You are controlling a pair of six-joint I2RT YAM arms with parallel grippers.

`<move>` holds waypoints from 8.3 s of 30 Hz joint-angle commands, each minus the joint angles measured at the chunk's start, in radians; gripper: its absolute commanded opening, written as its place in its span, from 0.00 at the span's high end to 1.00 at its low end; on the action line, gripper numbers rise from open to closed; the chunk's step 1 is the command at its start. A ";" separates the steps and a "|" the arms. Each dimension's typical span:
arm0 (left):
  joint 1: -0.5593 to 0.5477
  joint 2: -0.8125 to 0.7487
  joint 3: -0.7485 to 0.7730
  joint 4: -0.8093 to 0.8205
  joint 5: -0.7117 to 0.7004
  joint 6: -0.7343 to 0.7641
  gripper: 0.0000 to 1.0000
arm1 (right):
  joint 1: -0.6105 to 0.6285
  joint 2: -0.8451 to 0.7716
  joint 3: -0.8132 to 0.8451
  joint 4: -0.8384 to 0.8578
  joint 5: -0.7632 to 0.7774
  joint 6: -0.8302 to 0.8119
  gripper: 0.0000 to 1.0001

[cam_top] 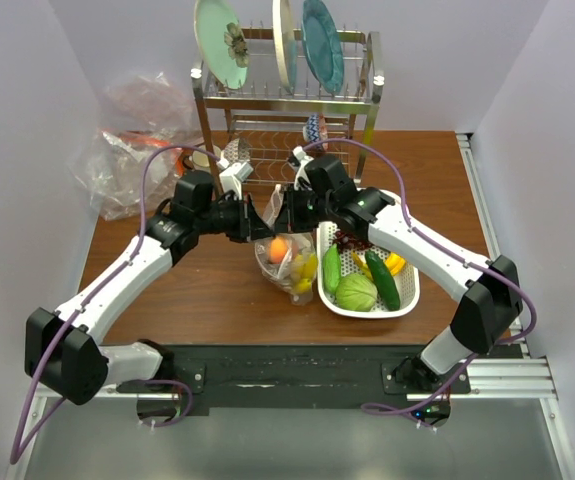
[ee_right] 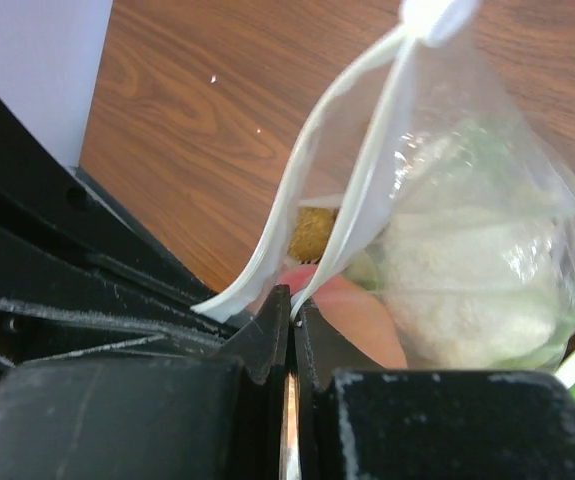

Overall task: Place the food in the zip-top bag and seal the zipper
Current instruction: Adjust the zipper on the food storage bag, then zip the zipper food storage bag.

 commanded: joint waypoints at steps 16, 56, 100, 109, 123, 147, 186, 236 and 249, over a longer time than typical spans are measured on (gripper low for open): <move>0.004 0.012 0.244 -0.134 -0.055 0.120 1.00 | 0.044 -0.130 0.039 0.130 -0.001 0.096 1.00; -0.016 0.090 0.149 -0.078 0.130 0.260 1.00 | 0.044 -0.269 -0.207 0.260 0.098 0.150 1.00; 0.118 0.033 0.071 0.037 0.429 0.209 0.65 | 0.042 -0.260 -0.259 0.214 0.204 0.259 1.00; 0.112 0.036 0.032 0.014 0.401 0.237 0.47 | 0.044 -0.199 -0.184 0.193 0.175 0.246 1.00; 0.007 0.069 0.112 -0.127 0.153 0.343 0.40 | 0.044 -0.127 -0.078 0.128 0.123 0.253 1.00; -0.183 0.121 0.175 -0.181 -0.179 0.357 0.45 | 0.044 -0.147 -0.070 0.134 0.094 0.412 0.99; -0.161 -0.079 0.220 -0.260 0.240 0.406 1.00 | -0.131 -0.637 -0.346 0.274 -0.102 -0.381 0.48; -0.151 -0.298 0.243 -0.121 0.692 0.347 1.00 | -0.225 -0.684 -0.461 0.826 -0.937 -0.172 0.43; -0.152 -0.270 0.203 -0.111 0.696 0.346 1.00 | -0.226 -0.639 -0.431 0.846 -0.888 -0.131 0.67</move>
